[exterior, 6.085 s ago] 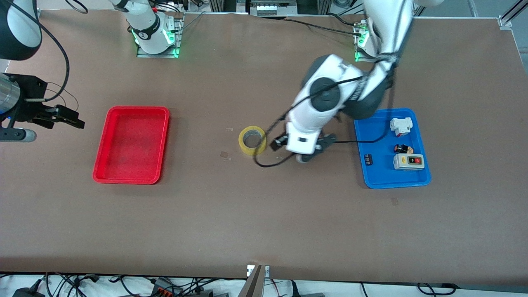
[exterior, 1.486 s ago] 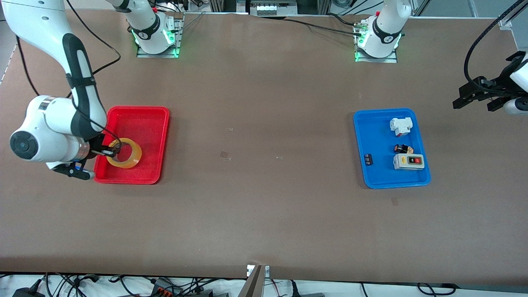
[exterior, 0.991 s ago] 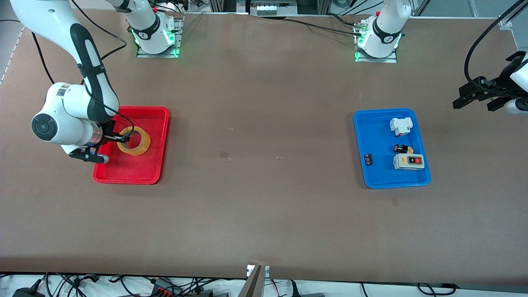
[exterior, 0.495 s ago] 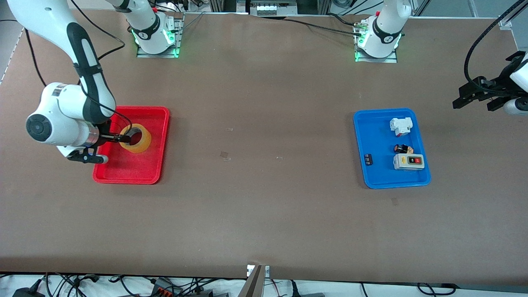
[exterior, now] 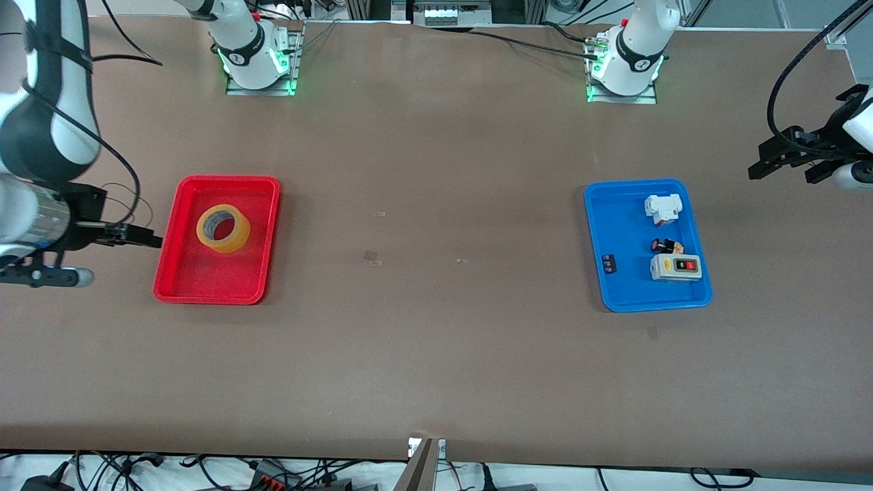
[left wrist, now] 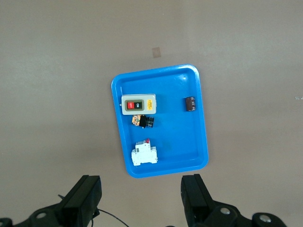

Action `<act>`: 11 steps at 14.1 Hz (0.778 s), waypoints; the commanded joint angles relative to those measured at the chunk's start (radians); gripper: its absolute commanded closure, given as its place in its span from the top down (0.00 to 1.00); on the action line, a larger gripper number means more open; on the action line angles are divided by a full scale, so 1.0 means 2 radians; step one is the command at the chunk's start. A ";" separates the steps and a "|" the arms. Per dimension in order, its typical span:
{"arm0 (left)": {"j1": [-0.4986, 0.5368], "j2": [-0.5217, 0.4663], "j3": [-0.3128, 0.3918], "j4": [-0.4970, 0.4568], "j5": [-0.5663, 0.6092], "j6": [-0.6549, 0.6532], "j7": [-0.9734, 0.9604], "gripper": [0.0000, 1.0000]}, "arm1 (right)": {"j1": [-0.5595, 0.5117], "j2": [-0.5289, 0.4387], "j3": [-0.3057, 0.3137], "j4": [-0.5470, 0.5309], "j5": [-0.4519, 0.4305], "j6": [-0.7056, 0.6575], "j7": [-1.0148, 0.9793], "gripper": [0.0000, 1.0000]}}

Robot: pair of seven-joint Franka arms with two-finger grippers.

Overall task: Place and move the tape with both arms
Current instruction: 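Open the right gripper and raise it away from the tray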

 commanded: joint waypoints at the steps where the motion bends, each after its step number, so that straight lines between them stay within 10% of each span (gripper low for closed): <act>1: 0.005 -0.004 -0.005 0.004 -0.006 -0.007 -0.001 1.00 | -0.003 0.010 0.005 0.049 0.003 -0.016 -0.007 1.00; 4: 0.005 -0.004 -0.005 0.004 -0.007 -0.007 -0.001 1.00 | -0.021 0.009 0.033 0.085 0.002 -0.038 -0.007 1.00; 6: 0.005 -0.004 -0.005 0.004 -0.007 -0.007 -0.002 1.00 | -0.110 0.008 0.143 0.108 -0.011 -0.074 -0.001 1.00; 11: 0.005 -0.004 -0.005 0.004 -0.007 -0.007 -0.001 1.00 | -0.120 -0.070 0.156 -0.005 -0.053 -0.008 0.020 1.00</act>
